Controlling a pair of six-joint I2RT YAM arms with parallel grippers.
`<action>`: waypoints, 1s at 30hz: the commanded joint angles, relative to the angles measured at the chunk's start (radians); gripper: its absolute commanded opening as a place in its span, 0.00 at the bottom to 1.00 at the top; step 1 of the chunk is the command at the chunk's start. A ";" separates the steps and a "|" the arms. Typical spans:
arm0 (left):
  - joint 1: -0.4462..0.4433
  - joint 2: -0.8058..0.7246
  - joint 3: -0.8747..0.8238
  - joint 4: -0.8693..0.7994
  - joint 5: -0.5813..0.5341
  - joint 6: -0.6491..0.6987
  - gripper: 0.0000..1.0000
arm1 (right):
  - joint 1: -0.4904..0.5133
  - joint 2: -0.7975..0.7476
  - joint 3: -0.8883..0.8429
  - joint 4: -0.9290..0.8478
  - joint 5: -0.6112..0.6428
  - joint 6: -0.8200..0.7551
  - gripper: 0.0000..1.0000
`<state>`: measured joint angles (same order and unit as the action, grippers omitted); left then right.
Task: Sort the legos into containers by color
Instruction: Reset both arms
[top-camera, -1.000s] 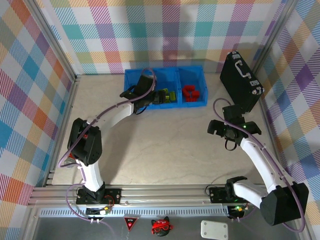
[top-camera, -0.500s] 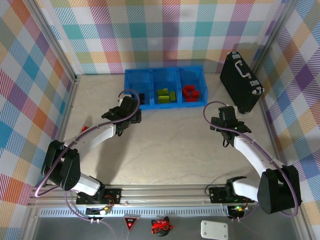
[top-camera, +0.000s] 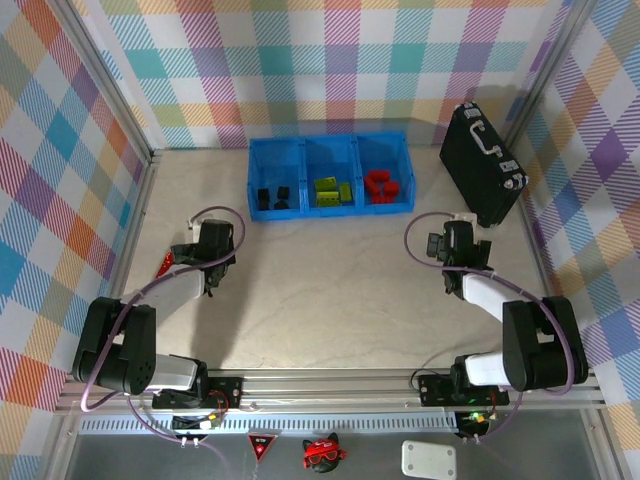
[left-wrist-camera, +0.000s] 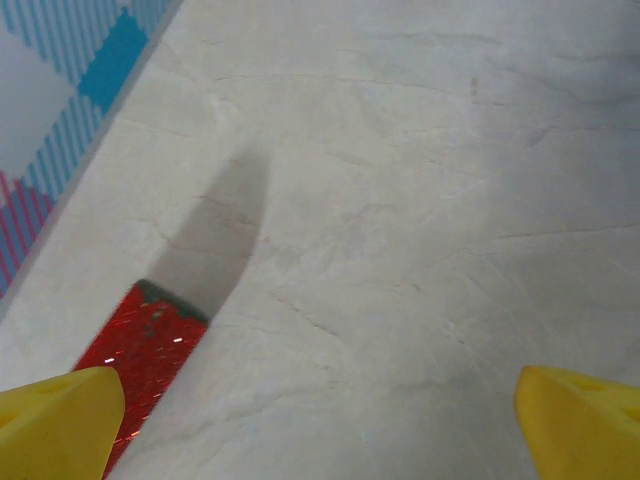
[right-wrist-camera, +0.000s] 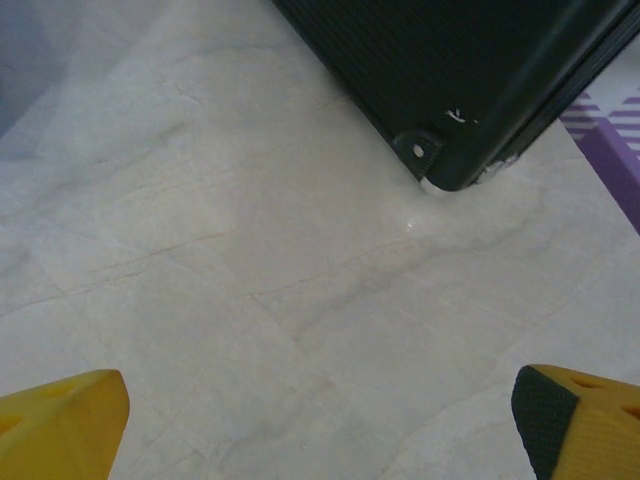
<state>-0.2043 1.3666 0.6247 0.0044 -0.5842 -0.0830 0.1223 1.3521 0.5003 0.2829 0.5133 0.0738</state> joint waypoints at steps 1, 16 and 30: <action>0.023 0.000 -0.074 0.324 0.109 0.094 1.00 | -0.010 0.014 -0.061 0.315 -0.097 -0.055 0.99; 0.135 0.210 -0.233 0.899 0.472 0.105 1.00 | -0.060 0.175 -0.126 0.618 -0.368 -0.069 0.99; 0.135 0.212 -0.207 0.844 0.486 0.114 1.00 | -0.067 0.186 -0.105 0.582 -0.367 -0.058 0.99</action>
<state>-0.0807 1.5814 0.3973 0.8150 -0.1196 0.0200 0.0643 1.5311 0.3882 0.8303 0.1665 0.0204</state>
